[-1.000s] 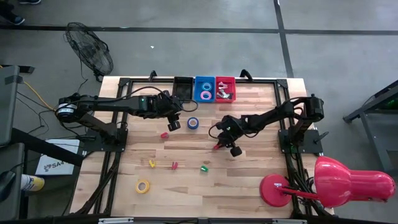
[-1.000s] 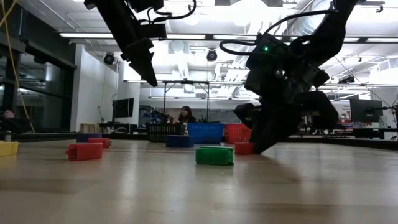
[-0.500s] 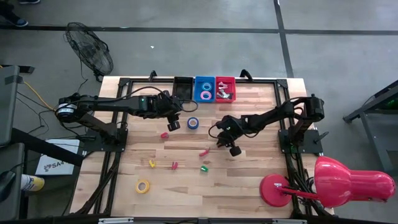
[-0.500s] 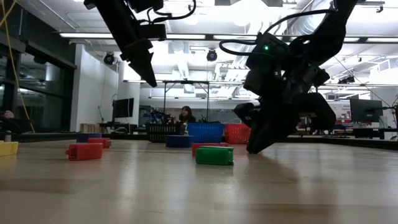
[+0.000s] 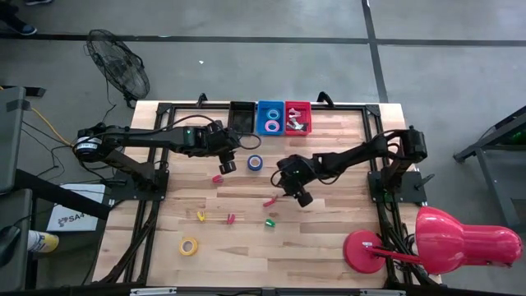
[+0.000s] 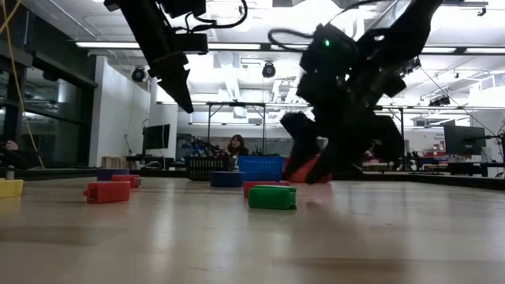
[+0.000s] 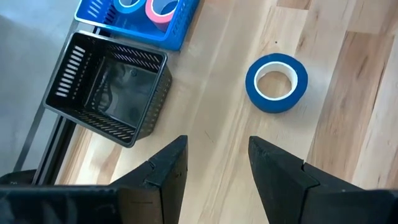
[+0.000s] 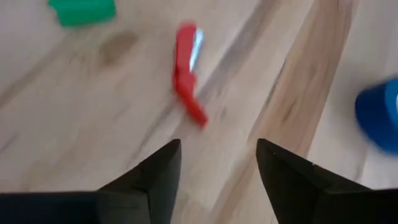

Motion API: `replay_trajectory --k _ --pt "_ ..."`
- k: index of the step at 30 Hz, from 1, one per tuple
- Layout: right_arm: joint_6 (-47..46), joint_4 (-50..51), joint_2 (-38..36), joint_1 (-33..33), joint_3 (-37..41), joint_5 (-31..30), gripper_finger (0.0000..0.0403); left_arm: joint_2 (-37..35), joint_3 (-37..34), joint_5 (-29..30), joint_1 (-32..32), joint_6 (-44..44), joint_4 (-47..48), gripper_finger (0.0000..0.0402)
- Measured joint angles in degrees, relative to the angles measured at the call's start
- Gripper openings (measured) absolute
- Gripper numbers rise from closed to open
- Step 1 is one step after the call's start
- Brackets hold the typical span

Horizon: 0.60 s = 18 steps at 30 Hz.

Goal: Pick and place Stapler, Stapler remover, tape
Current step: Put the top right red stapler into the black bin

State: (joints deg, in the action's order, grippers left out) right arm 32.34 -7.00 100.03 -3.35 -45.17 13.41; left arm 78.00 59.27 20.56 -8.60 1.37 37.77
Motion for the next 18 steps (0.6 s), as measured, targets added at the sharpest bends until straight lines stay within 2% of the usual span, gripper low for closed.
replay_trajectory --k 13,18 --pt "2.6 -0.11 5.47 1.08 -3.64 3.74 0.0198 0.0 0.0 -0.09 0.02 0.0 0.74 0.0165" --pt "3.55 -0.71 5.83 1.49 -3.64 4.5 0.0183 0.0 0.0 -0.05 0.01 0.0 0.95 0.0165"
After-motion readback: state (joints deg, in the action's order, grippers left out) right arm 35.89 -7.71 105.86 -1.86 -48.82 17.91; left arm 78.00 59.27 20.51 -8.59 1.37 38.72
